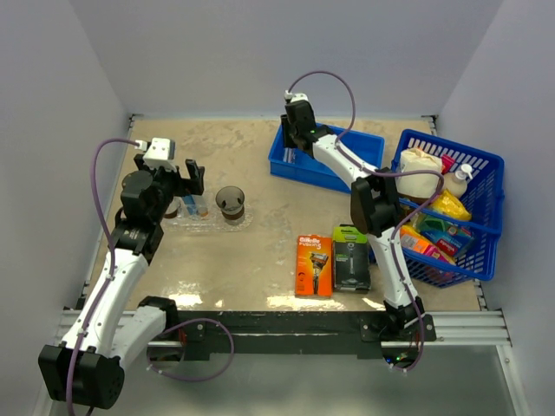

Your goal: Prepare toiletry sets of a toothbrush and toothpaste on the tray

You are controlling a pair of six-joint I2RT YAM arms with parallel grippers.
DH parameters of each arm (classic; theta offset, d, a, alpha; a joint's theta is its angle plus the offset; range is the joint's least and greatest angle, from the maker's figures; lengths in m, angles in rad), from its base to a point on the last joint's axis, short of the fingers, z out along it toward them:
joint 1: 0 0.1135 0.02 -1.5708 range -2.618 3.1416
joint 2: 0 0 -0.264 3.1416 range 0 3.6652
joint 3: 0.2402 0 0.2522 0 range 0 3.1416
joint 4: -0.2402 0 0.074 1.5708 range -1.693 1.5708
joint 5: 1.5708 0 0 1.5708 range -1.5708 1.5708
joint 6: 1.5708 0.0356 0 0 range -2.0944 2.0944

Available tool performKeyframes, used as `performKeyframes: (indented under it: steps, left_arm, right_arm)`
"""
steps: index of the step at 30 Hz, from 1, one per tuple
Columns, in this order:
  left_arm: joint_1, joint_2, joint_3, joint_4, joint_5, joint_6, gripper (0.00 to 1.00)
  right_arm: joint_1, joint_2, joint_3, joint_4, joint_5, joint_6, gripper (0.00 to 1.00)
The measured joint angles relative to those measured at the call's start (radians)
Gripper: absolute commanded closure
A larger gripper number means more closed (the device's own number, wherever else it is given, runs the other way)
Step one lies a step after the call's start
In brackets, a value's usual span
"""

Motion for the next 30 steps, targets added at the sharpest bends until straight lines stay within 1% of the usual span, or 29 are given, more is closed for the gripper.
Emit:
performKeyframes:
  steps: [7, 17, 26, 30]
  left_arm:
    - [-0.002, 0.000, 0.000, 0.000, 0.002, 0.000, 0.02]
    - [-0.006, 0.000, 0.000, 0.000, 0.009, 0.000, 0.02]
    - [-0.006, 0.001, 0.000, 0.001, 0.012, 0.000, 0.03]
    - [-0.006, 0.002, 0.000, 0.001, 0.013, 0.000, 0.03]
  right_arm:
    - [0.002, 0.018, 0.000, 0.005, 0.036, 0.011, 0.59]
    - [0.005, 0.068, 0.004, 0.010, 0.040, 0.033, 0.60]
    - [0.005, 0.068, 0.006, 0.013, 0.044, 0.035, 0.69]
    - [0.005, 0.068, 0.006, 0.015, 0.043, 0.036, 0.78]
